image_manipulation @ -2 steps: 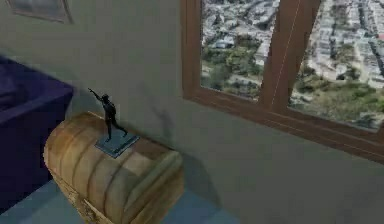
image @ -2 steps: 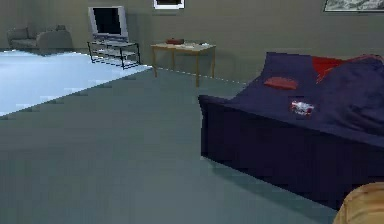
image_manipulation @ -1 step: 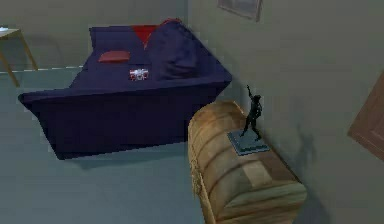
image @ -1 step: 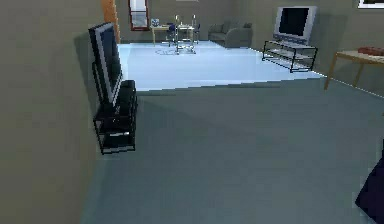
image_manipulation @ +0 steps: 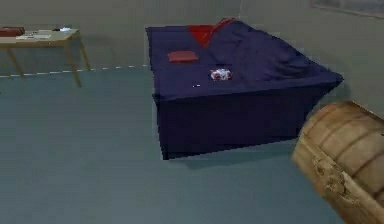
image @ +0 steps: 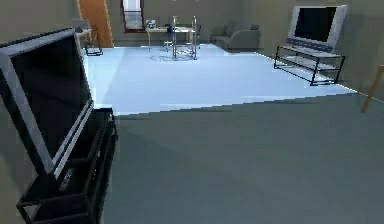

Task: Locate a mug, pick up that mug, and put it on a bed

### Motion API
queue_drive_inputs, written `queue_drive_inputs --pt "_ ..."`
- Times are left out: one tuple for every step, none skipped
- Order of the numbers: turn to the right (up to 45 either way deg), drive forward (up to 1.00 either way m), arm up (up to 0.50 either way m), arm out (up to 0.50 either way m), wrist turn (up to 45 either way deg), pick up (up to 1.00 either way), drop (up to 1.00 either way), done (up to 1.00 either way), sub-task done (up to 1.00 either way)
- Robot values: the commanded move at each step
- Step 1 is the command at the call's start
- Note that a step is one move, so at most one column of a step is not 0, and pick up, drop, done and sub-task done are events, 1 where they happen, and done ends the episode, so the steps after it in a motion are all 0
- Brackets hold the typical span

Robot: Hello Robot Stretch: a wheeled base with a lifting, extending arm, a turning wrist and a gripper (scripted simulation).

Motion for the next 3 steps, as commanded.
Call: queue_drive_inputs --pt "0.0 0.80 0.00 0.00 0.0 0.00 0.00 0.00 0.00" --pt "-12.0 0.00 0.00 0.00 0.0 0.00 0.00 0.00 0.00" --pt "0.0 1.00 0.00 0.00 0.0 0.00 0.00 0.00 0.00"
